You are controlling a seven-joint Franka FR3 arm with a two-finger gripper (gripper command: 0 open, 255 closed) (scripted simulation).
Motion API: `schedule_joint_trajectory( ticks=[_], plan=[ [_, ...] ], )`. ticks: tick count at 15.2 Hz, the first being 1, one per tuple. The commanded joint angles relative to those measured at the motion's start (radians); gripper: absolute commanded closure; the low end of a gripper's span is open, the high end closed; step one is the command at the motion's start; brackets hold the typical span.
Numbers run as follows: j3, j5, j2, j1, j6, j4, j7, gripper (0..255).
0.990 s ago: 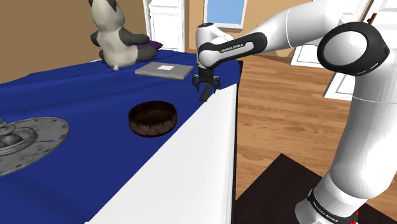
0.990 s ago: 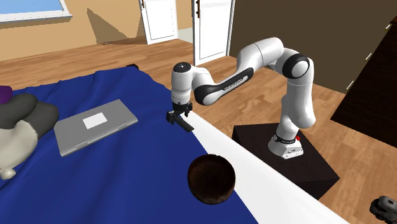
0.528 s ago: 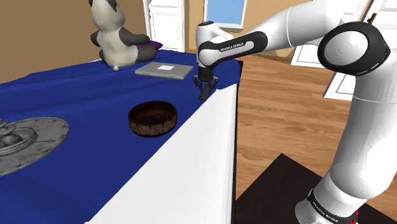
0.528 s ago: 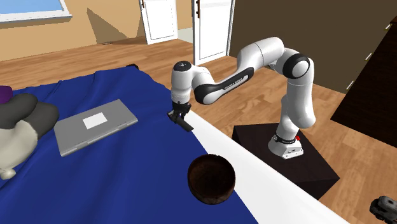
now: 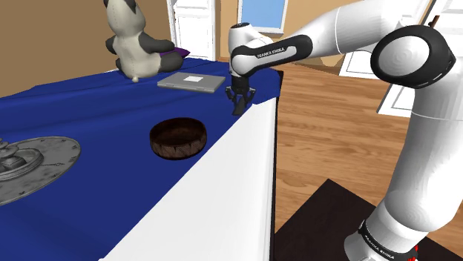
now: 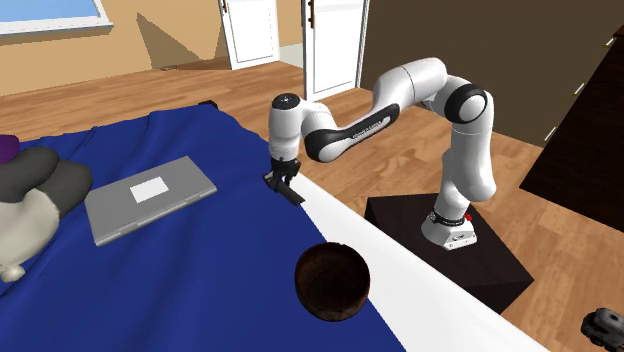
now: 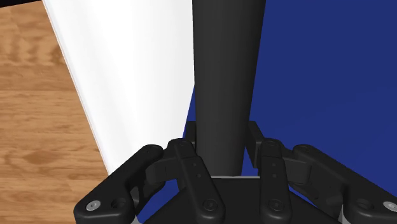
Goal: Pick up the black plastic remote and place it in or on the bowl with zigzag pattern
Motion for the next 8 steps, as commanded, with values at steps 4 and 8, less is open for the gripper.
schedule_joint_trajectory(
  ticks=[4,8],
  plan=[
    [0.002,0.008,-0.009,0.002,-0.06,0.052,-0.014,255],
    [0.004,0.013,-0.012,0.004,-0.111,0.101,-0.026,255]
  ],
)
